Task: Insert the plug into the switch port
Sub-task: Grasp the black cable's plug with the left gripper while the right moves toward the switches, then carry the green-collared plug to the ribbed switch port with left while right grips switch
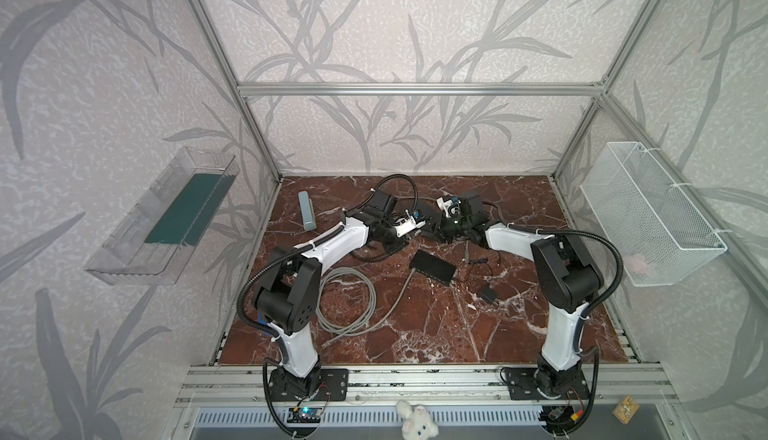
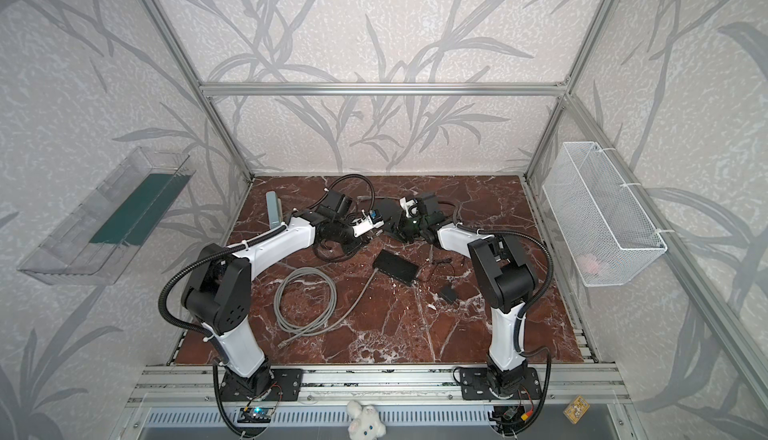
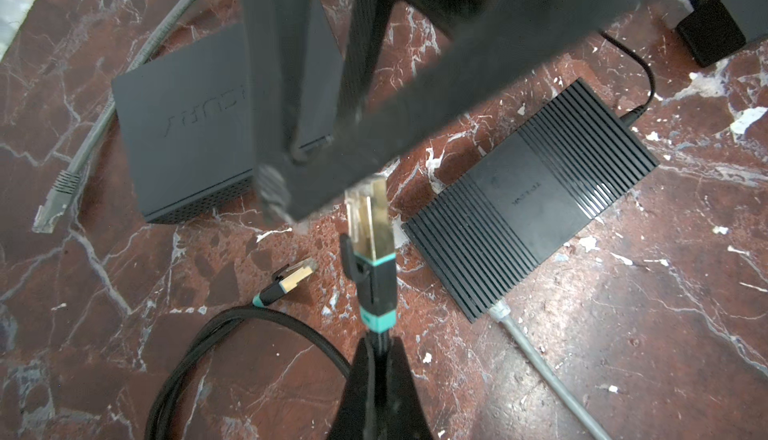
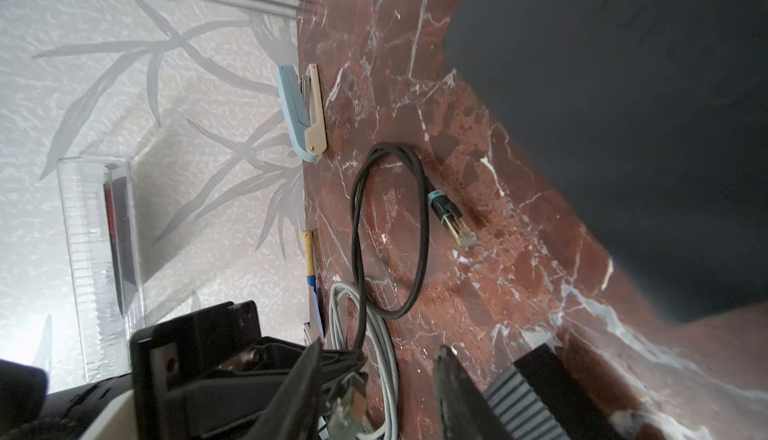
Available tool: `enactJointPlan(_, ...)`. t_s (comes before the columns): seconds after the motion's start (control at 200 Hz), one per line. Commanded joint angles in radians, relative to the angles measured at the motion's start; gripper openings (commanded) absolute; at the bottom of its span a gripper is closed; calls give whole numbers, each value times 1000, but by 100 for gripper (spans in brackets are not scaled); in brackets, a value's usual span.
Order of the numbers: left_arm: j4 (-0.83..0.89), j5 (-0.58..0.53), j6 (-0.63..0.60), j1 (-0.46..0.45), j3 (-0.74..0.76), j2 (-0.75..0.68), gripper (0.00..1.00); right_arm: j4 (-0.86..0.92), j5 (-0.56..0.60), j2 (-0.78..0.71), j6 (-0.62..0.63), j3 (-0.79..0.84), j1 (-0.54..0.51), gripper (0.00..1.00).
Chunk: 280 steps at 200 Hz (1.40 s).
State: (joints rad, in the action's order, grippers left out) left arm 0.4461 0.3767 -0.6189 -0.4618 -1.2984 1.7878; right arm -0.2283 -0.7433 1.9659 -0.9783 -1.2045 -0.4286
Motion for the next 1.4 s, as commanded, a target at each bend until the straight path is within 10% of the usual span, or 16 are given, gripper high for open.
enactJointPlan(0.0,-9,-7,-11,-2,7,-4,4,-28,-28,11,-25,-24,-12,39)
enactJointPlan(0.435,3,-39,41,0,-15,18,15,-61,-64,13,-31,5,-16,7)
enactJointPlan(0.575,-104,85,128,26,41,5,33,-161,-94,34,-53,30,-16,6)
enactJointPlan(0.855,-278,311,260,63,109,34,34,-209,-109,44,-58,47,-15,4)
enactJointPlan(1.22,-358,363,330,72,131,61,19,-225,-111,39,-63,64,-16,4)
enactJointPlan(1.395,-343,357,337,87,137,49,33,-238,-100,37,-69,82,-12,4)
